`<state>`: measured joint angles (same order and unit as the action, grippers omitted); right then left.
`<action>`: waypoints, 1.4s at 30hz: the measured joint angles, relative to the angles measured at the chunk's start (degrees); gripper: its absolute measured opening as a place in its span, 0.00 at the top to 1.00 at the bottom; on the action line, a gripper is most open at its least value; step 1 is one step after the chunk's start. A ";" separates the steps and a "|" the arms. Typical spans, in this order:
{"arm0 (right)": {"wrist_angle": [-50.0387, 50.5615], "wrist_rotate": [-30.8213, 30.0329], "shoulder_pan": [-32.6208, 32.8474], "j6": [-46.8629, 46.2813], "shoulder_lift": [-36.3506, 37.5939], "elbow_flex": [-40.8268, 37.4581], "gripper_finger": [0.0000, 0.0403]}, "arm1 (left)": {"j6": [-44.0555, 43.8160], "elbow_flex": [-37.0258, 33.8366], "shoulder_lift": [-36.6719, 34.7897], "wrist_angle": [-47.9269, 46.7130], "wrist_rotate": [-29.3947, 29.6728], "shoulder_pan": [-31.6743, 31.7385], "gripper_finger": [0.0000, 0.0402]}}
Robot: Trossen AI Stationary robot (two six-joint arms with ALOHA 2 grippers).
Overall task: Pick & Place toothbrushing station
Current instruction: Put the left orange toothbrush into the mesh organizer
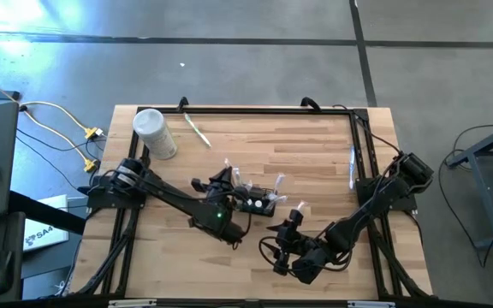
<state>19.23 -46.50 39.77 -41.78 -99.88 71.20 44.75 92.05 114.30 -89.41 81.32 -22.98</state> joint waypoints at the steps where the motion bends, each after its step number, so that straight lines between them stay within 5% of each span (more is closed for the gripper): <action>1: 0.06 0.00 0.00 0.00 0.00 0.00 0.49 | 0.00 0.00 0.06 0.00 -0.02 0.00 0.99; 42: 1.12 -1.11 0.00 0.02 0.00 0.00 0.49 | 12.13 -0.02 3.19 13.32 -6.55 -1.03 0.96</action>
<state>20.35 -47.62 39.77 -41.76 -99.88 71.20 56.88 92.03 117.49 -76.09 74.77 -24.01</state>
